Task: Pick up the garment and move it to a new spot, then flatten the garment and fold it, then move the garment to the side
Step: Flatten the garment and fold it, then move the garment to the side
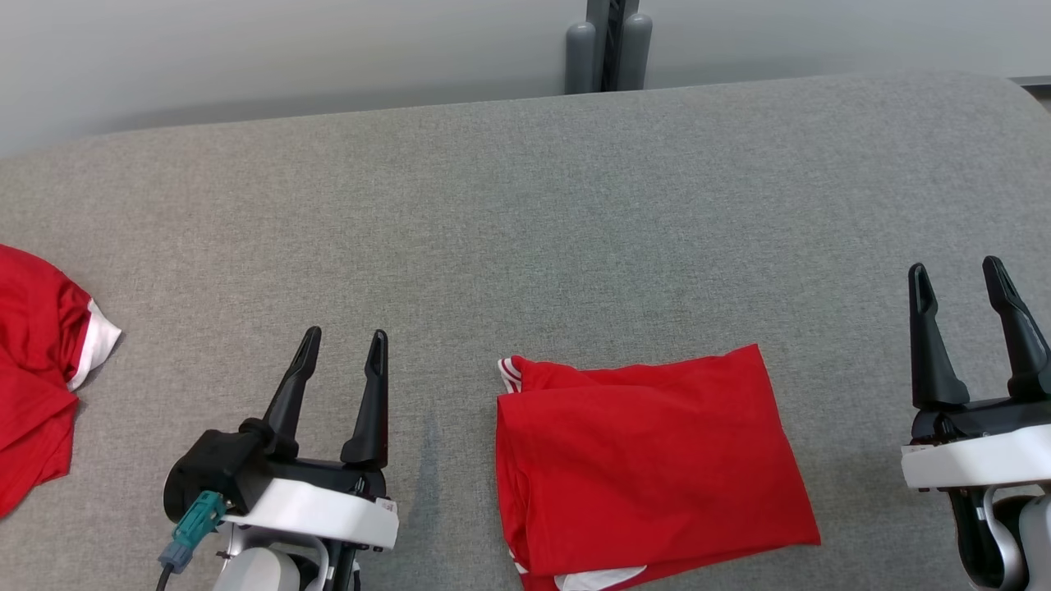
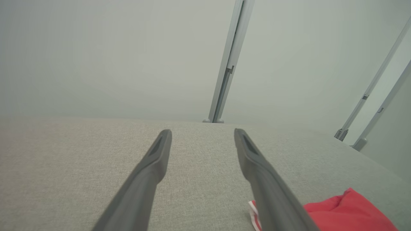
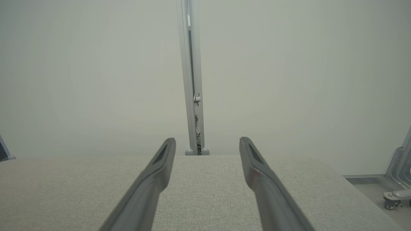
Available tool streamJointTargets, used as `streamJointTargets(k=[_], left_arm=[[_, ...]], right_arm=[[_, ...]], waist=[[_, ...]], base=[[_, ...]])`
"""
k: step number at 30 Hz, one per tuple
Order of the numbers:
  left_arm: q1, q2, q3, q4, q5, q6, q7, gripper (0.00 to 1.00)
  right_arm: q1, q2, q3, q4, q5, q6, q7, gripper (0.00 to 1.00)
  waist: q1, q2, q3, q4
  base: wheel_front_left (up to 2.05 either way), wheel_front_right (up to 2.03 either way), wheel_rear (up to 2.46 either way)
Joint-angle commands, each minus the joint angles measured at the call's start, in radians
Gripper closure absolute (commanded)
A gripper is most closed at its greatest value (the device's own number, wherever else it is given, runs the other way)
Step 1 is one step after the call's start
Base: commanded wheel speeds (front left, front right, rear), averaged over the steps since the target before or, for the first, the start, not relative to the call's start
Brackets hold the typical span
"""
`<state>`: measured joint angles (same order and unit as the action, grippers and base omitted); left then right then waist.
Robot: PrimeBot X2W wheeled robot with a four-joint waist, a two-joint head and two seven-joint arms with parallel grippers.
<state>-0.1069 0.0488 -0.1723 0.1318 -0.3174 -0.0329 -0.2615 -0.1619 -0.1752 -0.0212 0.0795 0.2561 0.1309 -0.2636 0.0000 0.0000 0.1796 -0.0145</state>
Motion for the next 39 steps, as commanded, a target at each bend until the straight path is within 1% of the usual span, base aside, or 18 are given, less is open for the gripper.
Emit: streamJointTargets(k=[1,28,34,39], left_arm=[[0.01,0.004,0.002,0.001,-0.003,0.002,-0.003,0.0],[0.007,0.004,0.008,0.0,-0.01,0.004,-0.003,0.0],[0.003,0.004,0.006,0.008,-0.008,0.001,-0.003,0.0],[-0.006,0.004,0.008,0.011,-0.005,-0.005,-0.003,0.0]], right_arm=[[-0.009,-0.008,0.001,0.002,0.008,0.0,-0.003,0.0],[-0.006,-0.013,0.007,0.017,0.008,0.0,-0.003,0.0],[-0.009,-0.018,0.021,0.031,0.013,0.0,-0.002,0.0],[0.006,-0.019,0.053,0.071,0.034,0.0,-0.002,0.0]], waist=[[0.0,0.0,0.0,0.002],[0.0,0.0,0.003,0.012],[0.0,0.0,0.003,0.012],[0.0,0.0,0.008,0.011]], base=[[0.0,0.0,0.0],[0.0,0.0,0.0],[0.0,0.0,0.0],[0.0,0.0,0.0]])
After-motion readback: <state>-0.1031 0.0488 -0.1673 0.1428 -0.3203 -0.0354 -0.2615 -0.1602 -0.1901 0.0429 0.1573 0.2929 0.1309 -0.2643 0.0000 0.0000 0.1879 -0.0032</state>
